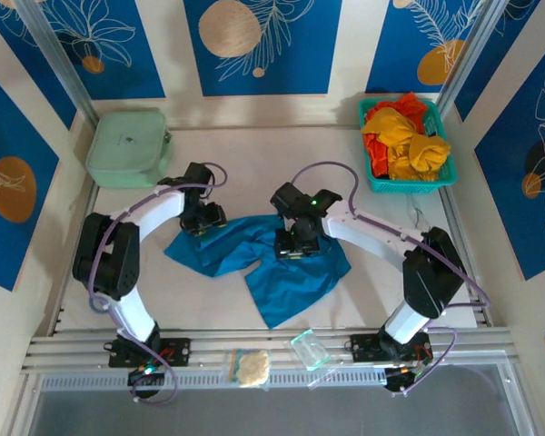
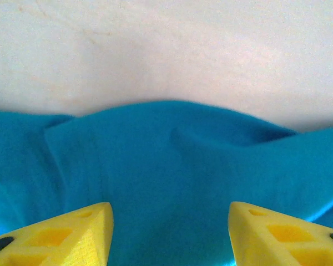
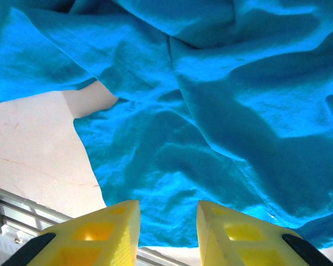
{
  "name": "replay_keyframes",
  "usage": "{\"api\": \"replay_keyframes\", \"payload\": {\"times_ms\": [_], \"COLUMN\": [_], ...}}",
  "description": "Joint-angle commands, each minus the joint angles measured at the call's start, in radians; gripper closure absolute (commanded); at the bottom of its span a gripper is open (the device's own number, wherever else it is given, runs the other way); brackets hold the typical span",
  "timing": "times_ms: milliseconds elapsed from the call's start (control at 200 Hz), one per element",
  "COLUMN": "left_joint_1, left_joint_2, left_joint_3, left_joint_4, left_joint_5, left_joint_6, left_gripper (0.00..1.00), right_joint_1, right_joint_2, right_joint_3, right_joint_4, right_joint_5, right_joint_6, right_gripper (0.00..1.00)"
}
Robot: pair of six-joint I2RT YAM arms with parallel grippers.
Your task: Fold and stack the t-shirts
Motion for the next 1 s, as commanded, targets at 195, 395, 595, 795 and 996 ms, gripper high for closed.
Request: {"api": "replay_keyframes", "payload": {"times_ms": [195, 395, 595, 795, 996], "left_joint_1": [0.022, 0.049, 0.050, 0.049, 0.049], "left_joint_2": [-0.027, -0.005, 0.038, 0.089, 0.111], "left_joint_3": [-0.005, 0.002, -0.020, -0.022, -0.024], "left_joint_4": [0.021, -0.011, 0.032, 0.066, 0.073], "left_joint_5": [-0.151, -0.162, -0.141, -0.108, -0.113], "left_joint_6": [-0.035, -0.031, -0.039, -0.044, -0.041], "left_gripper": [0.41, 0.41, 0.42, 0.44, 0.46], "right_joint_1": [0.008, 0.003, -0.001, -0.006, -0.010], "right_joint_2": [-0.005, 0.004, -0.006, -0.006, -0.004], "right_joint_3": [-0.025, -0.034, -0.055, -0.069, -0.075], "right_joint_4": [0.014, 0.045, 0.076, 0.079, 0.083], "right_joint_5": [-0.016, -0.032, -0.050, -0.057, -0.067], "right_joint_6": [0.010, 0.012, 0.022, 0.025, 0.023], "right_gripper": [0.68, 0.68, 0.68, 0.71, 0.76]}}
